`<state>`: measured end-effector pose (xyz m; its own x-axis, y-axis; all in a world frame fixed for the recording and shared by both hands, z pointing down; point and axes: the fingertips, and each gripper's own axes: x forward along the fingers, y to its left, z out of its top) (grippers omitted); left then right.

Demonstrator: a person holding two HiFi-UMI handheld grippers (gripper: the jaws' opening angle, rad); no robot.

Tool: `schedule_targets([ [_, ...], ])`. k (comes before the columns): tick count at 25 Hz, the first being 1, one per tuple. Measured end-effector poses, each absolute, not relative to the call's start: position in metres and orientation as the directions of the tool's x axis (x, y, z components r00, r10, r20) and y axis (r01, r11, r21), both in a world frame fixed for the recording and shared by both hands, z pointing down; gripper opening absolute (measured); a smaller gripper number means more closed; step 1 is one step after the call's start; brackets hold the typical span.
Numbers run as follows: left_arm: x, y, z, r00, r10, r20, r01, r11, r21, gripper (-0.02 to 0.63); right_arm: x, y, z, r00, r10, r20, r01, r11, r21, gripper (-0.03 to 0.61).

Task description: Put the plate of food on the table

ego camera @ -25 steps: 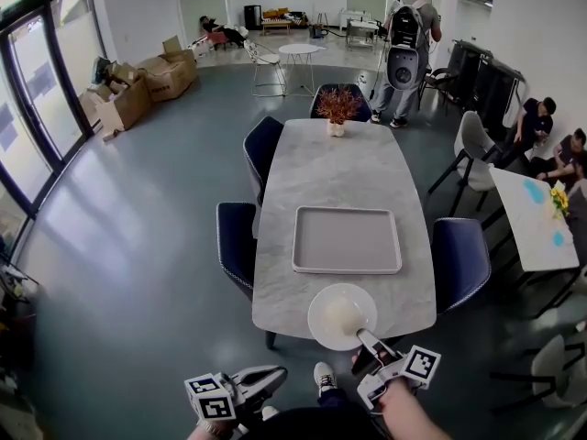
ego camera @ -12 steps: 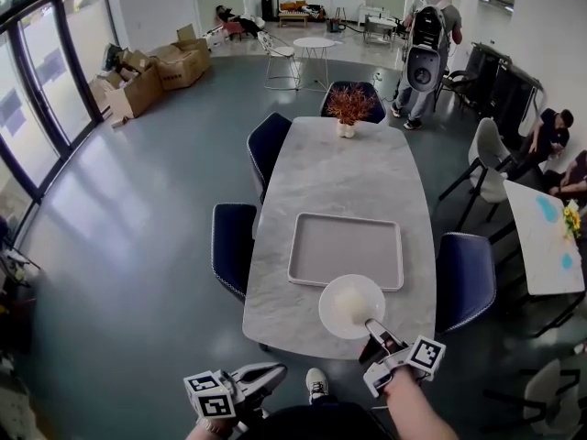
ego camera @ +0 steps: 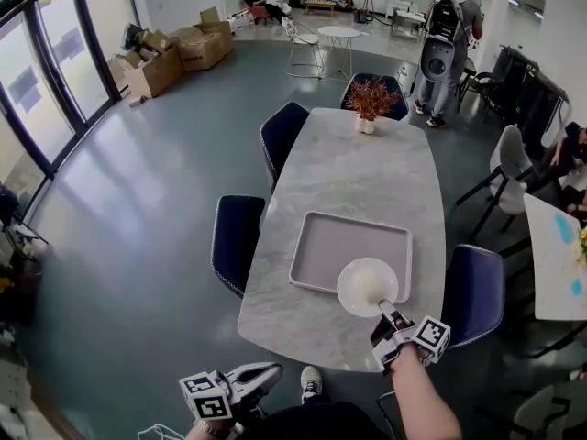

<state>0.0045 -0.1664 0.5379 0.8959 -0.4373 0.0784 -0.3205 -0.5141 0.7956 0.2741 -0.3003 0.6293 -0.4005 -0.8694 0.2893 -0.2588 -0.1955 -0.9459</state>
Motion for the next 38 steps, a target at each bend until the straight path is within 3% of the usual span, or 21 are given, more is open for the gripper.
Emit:
schedule_targets([
  [15,0.003,-0.172,0.550,0.827,-0.547,0.132,-0.402,-0.411,0.818,0.006,0.299,-0.399,0.714,-0.368,-0.829,0.421,-0.259,-0.343,-0.903,0.018],
  [38,-0.009,-0.189,0.555,0.812,-0.566,0.142,-0.404,-0.371,0.836,0.006,0.284,-0.430,0.746,-0.358,-0.789,0.499,-0.289,-0.415,-0.863,0.018],
])
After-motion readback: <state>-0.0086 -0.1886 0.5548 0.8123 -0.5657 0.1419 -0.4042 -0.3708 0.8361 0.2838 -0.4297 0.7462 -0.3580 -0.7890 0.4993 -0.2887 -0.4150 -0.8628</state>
